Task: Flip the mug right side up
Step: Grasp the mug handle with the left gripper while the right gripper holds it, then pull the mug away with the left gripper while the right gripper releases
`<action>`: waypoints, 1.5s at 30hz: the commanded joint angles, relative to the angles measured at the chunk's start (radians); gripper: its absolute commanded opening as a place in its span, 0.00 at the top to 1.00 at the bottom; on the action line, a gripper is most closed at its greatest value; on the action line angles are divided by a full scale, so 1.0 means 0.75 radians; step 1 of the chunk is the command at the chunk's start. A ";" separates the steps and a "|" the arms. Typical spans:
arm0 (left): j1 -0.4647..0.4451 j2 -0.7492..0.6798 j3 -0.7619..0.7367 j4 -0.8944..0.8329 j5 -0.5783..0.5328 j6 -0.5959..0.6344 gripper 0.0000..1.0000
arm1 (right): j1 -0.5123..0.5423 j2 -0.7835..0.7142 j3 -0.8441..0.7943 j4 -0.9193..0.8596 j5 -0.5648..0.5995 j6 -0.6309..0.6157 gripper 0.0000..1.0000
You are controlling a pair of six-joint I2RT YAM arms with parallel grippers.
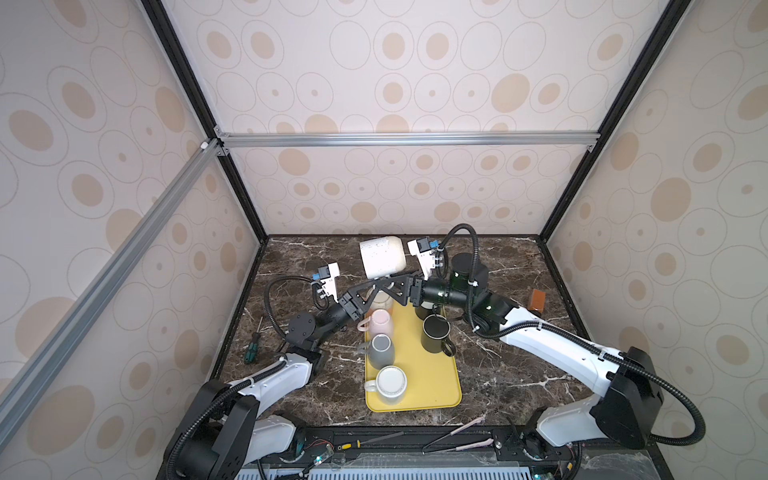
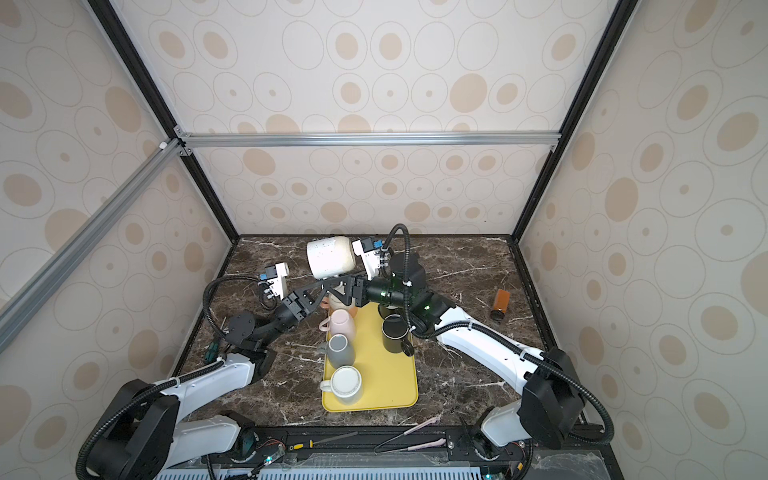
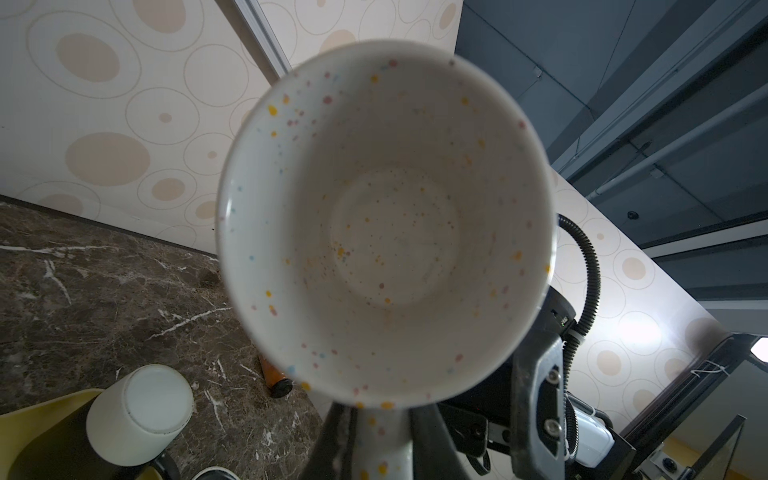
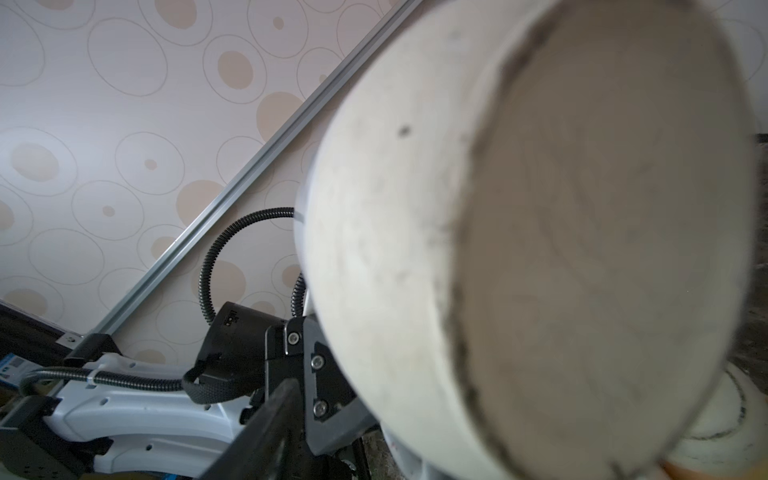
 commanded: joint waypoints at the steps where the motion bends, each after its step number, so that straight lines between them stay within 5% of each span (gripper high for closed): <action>1: 0.041 -0.039 0.082 0.114 -0.039 0.058 1.00 | -0.017 -0.004 0.039 -0.085 0.068 -0.030 0.27; 11: 0.183 -0.022 0.170 -0.044 -0.079 0.145 1.00 | -0.095 -0.062 -0.071 -0.136 0.177 -0.026 0.15; 15: 0.234 -0.067 0.337 -0.627 -0.266 0.475 1.00 | -0.127 -0.113 -0.092 -0.261 0.310 -0.034 0.14; 19: 0.236 -0.004 0.626 -1.247 -0.610 0.860 1.00 | -0.133 -0.161 -0.068 -0.466 0.554 -0.076 0.13; 26: 0.261 0.294 1.000 -1.706 -0.946 1.177 1.00 | -0.142 -0.168 0.001 -0.637 0.641 -0.166 0.13; 34: 0.385 0.555 1.149 -1.799 -0.919 1.229 1.00 | -0.158 -0.133 0.037 -0.699 0.588 -0.183 0.12; 45: 0.517 0.648 1.133 -1.778 -0.868 1.271 1.00 | -0.170 -0.078 0.070 -0.706 0.534 -0.186 0.12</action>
